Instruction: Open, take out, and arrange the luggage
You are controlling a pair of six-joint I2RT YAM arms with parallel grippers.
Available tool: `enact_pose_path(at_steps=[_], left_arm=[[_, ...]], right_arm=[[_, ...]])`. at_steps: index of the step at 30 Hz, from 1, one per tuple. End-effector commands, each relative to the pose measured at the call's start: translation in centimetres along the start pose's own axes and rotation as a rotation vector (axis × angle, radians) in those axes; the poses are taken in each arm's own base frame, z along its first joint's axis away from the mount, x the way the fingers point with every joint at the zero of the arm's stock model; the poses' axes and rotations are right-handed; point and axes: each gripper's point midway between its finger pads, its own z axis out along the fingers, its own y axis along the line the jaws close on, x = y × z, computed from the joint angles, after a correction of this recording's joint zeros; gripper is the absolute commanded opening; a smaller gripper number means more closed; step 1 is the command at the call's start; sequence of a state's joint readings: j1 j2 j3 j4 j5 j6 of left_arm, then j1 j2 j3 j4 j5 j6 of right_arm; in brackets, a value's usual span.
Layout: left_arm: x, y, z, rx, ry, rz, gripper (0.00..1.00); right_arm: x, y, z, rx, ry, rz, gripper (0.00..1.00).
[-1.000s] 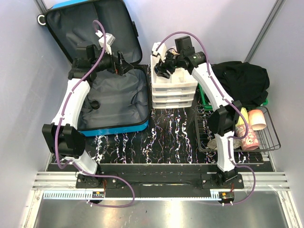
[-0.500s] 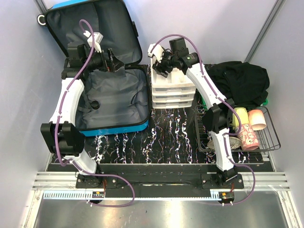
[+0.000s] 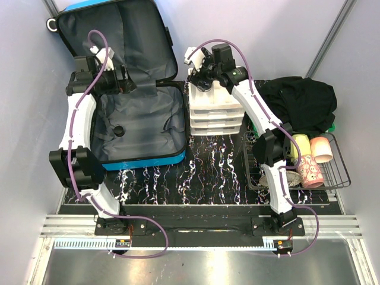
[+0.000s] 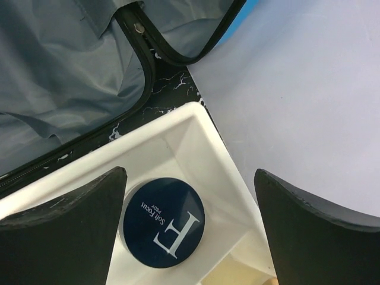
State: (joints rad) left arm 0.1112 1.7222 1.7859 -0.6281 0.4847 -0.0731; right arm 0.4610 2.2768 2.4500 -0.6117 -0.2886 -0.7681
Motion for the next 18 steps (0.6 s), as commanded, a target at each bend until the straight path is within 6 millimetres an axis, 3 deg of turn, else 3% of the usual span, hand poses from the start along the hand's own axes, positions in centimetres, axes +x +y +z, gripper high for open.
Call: enact_pose_path(at_steps=[1,6,10,18], left_arm=[[2.9,5.7,-1.9,-0.189,0.117,0.054,0.99],[8.1,9.1,-2.2,-0.249,0.311,0.130,0.99],[11.7,11.5,-1.3,-0.267,0.430,0.134,0.97],[17.1,13.6,0.6,-0.243,0.595,0.116,0.82]], right_arm=[[-5.9,-1.5,-3.3,0.058,-0.155,0.014,0.97],[-8.0,1.3,-4.9,-0.077,-0.252,0.049,0.99],[-9.4,3.6,-6.4,-0.181,-0.315,0.093,0.99],[-9.1,6.8,-7.8,-0.305,-0.340,0.186,0.99]])
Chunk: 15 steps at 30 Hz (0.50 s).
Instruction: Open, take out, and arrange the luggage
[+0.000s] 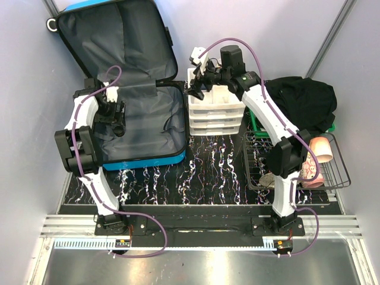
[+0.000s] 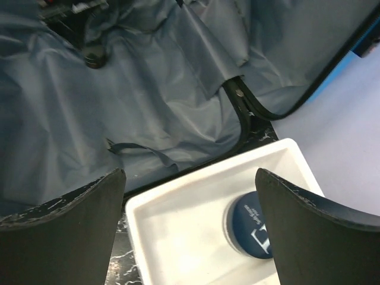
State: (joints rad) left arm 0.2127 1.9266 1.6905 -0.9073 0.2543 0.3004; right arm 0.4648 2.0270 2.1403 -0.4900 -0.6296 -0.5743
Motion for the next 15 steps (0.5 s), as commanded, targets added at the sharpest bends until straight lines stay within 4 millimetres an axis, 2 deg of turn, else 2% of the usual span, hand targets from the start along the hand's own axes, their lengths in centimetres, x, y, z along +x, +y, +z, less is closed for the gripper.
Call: enact_pose_path(at_steps=[1,8,15], left_arm=[[1.5,1.4,1.7,-0.030,0.063,0.033,0.81],[1.7,2.9,4.5,-0.064,0.088,0.036,0.79],[1.7,3.0,6.1,-0.042,0.090,0.044,0.75]], right_arm=[[-3.4,2.2,-1.6,-0.060,-0.098,0.022,0.99],[-3.3,2.8,-2.0,-0.062,-0.098,0.044,0.99],[-2.7,2.9,-2.3,-0.050,-0.079,0.060,0.99]])
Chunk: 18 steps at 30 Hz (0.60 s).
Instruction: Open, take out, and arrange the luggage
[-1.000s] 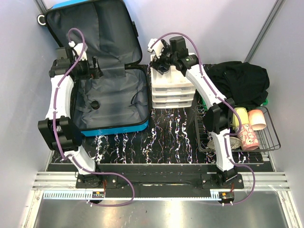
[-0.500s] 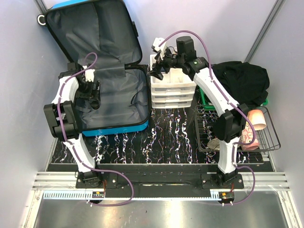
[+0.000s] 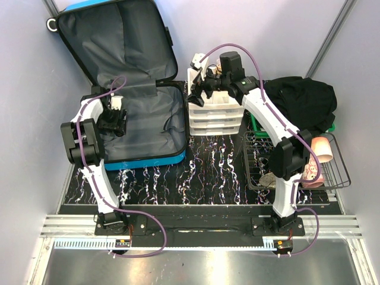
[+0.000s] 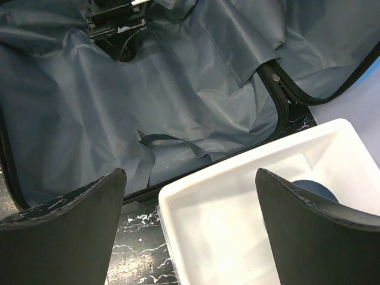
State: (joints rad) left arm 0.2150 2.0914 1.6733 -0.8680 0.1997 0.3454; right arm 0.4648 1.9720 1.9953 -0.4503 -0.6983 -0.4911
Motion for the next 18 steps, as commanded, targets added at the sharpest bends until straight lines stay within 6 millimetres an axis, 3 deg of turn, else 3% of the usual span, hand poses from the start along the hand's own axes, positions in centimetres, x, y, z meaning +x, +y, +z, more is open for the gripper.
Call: enact_pose_path(at_steps=[1,6,13,18], left_arm=[[-1.9,1.3,-0.2,-0.041,-0.062,0.032,0.73],[-1.9,1.2,0.4,-0.036,-0.063,0.043,0.65],[-2.7,0.7,0.9,-0.053,-0.082,0.092,0.65],[-3.0,-0.2,1.2,-0.044,-0.084,0.119,0.51]], right_arm=[[-4.5,0.8,-2.1,0.025,-0.084,-0.058,0.99],[-4.2,0.8,-2.2,0.030,-0.077,-0.046,0.99],[-4.1,0.7,-2.2,0.036,-0.073,-0.034,1.00],[-4.0,0.7,-2.4,0.045,-0.069,-0.034,0.99]])
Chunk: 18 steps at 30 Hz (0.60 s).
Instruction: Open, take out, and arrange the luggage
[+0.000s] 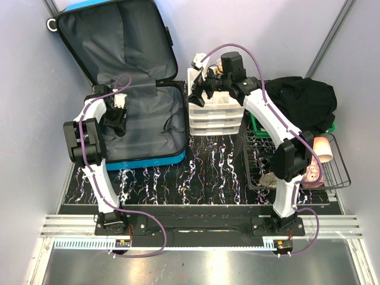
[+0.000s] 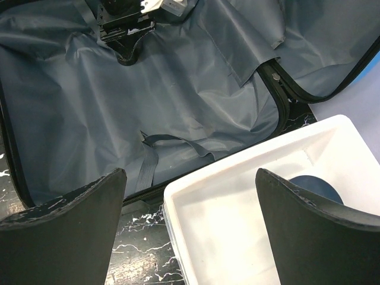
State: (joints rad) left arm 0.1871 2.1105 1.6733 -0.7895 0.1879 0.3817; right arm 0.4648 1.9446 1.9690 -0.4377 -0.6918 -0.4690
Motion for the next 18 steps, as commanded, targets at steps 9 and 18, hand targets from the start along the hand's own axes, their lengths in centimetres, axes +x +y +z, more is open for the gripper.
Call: enact_pose_path(at_steps=[9,18], left_arm=[[-1.3,-2.3,-1.3,0.032,-0.058,0.056,0.31],[-4.2,-7.7,-5.4,0.085,-0.159,0.192,0.22]], right_arm=[[-3.3,0.7,-2.2,0.042,-0.055,-0.047,0.99],[-3.5,0.9,-2.4,0.044,-0.068,-0.043,0.99]])
